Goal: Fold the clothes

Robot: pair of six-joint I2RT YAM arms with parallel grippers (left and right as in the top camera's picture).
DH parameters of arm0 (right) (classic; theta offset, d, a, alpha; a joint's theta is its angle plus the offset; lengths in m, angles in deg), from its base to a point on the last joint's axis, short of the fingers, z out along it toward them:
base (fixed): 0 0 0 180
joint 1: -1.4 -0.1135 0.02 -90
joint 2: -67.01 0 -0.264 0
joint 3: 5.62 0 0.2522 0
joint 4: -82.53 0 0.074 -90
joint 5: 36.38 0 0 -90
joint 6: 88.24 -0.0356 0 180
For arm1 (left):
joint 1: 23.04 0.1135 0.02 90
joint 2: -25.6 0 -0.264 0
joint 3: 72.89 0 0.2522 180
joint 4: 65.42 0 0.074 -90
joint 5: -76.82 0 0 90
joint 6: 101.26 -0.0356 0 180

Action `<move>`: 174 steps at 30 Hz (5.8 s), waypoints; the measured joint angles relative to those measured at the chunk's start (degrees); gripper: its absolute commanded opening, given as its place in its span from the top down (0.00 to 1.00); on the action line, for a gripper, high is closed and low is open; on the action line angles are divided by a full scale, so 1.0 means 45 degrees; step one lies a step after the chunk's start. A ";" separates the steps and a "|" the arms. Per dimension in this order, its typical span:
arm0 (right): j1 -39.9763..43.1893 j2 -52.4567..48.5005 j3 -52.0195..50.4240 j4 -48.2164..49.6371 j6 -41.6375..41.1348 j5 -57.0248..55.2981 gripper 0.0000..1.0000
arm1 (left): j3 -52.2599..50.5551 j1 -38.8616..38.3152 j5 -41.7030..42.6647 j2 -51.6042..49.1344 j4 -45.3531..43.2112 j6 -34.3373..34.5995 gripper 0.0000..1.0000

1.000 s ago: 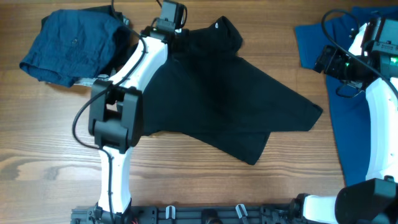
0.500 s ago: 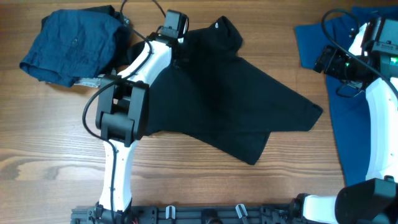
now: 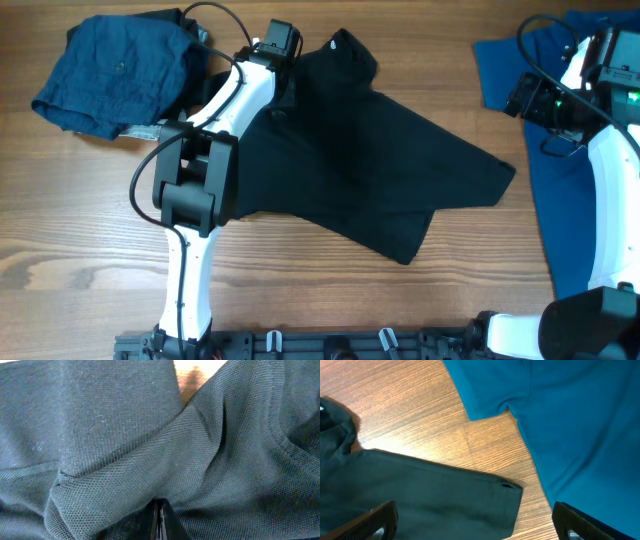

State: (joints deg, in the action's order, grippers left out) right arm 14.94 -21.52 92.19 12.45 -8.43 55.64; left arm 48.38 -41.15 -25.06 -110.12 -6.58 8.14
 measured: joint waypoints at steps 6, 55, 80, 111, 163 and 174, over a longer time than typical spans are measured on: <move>0.0000 0.0000 0.0000 0.0000 0.0000 0.0000 0.01 | -0.0568 0.0131 0.0481 0.1729 -0.0724 0.0272 0.64; -0.2268 -0.7150 -0.1151 0.6217 -0.1438 0.2735 0.96 | -0.0403 0.1943 0.1384 0.5727 0.1957 0.0345 0.57; -0.0952 -0.5469 0.1112 0.9398 0.0452 0.2098 0.96 | -0.0403 0.1943 0.1384 0.5727 0.1462 0.0345 0.57; 0.4177 -0.9277 0.1428 0.9666 0.2807 -0.1229 0.82 | -0.0408 0.1307 0.1389 0.4988 0.1452 0.0340 0.60; -0.3667 -0.4682 -0.4673 -0.1059 -0.2540 0.2254 0.56 | -0.0423 0.3419 0.2429 0.4095 0.0024 -0.1821 0.30; -0.3667 -0.4677 -0.4852 -0.0889 -0.2803 0.3279 0.96 | -0.0423 0.3419 0.2429 0.4090 0.0024 -0.1821 0.28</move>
State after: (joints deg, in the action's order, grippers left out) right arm -1.56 -42.57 70.36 8.45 -21.05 70.39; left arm 46.48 -25.76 -14.14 -91.71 -6.47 -0.06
